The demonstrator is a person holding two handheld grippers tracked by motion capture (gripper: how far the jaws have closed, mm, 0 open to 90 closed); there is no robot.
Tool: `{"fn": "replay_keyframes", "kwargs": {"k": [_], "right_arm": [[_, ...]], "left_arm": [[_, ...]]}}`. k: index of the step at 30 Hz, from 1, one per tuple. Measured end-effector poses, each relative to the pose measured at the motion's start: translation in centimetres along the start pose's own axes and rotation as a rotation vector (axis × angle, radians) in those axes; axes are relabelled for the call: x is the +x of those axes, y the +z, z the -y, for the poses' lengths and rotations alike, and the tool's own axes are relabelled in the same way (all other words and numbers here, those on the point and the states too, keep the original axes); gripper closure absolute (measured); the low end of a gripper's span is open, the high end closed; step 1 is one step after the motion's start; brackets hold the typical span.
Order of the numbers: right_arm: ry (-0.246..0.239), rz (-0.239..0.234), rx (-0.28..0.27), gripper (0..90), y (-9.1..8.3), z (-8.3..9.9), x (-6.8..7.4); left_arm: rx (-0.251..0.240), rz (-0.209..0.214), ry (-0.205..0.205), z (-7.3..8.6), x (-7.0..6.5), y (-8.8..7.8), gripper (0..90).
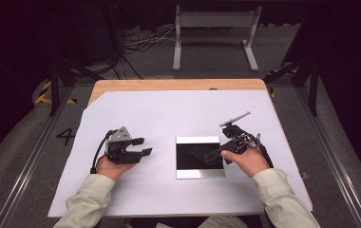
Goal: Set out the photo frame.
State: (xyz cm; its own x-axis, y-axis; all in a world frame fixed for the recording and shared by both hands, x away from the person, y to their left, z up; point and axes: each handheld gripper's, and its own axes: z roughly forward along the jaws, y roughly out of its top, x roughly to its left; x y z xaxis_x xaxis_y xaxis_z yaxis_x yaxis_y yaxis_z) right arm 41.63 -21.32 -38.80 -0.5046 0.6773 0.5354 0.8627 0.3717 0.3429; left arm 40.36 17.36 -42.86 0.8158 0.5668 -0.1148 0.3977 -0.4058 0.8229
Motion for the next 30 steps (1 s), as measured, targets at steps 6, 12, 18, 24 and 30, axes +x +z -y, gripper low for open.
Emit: {"fn": "replay_keyframes", "kwargs": {"k": [6, 12, 18, 24, 30], "right_arm": [[0.017, -0.019, 0.024, 39.7, 0.5, -0.1, -0.2], [0.016, -0.005, 0.032, 40.7, 0.5, -0.2, 0.1], [0.015, 0.006, 0.032, 41.3, 0.4, -0.2, 0.2], [0.013, 0.016, 0.038, 41.7, 0.4, -0.1, 0.5], [-0.014, 0.035, 0.044, 43.3, 0.1, 0.0, 1.1]], "left_arm": [[0.001, 0.000, 0.001, 0.0, 0.0, 0.0, 43.9], [0.000, 0.001, 0.000, 0.0, 0.0, 0.0, 43.9], [0.001, 0.001, 0.003, 0.0, 0.0, 0.0, 43.9], [0.002, 0.002, -0.001, 0.0, -0.1, 0.1, 43.9], [0.003, 0.002, 0.001, 0.0, -0.1, 0.1, 43.9]]}}
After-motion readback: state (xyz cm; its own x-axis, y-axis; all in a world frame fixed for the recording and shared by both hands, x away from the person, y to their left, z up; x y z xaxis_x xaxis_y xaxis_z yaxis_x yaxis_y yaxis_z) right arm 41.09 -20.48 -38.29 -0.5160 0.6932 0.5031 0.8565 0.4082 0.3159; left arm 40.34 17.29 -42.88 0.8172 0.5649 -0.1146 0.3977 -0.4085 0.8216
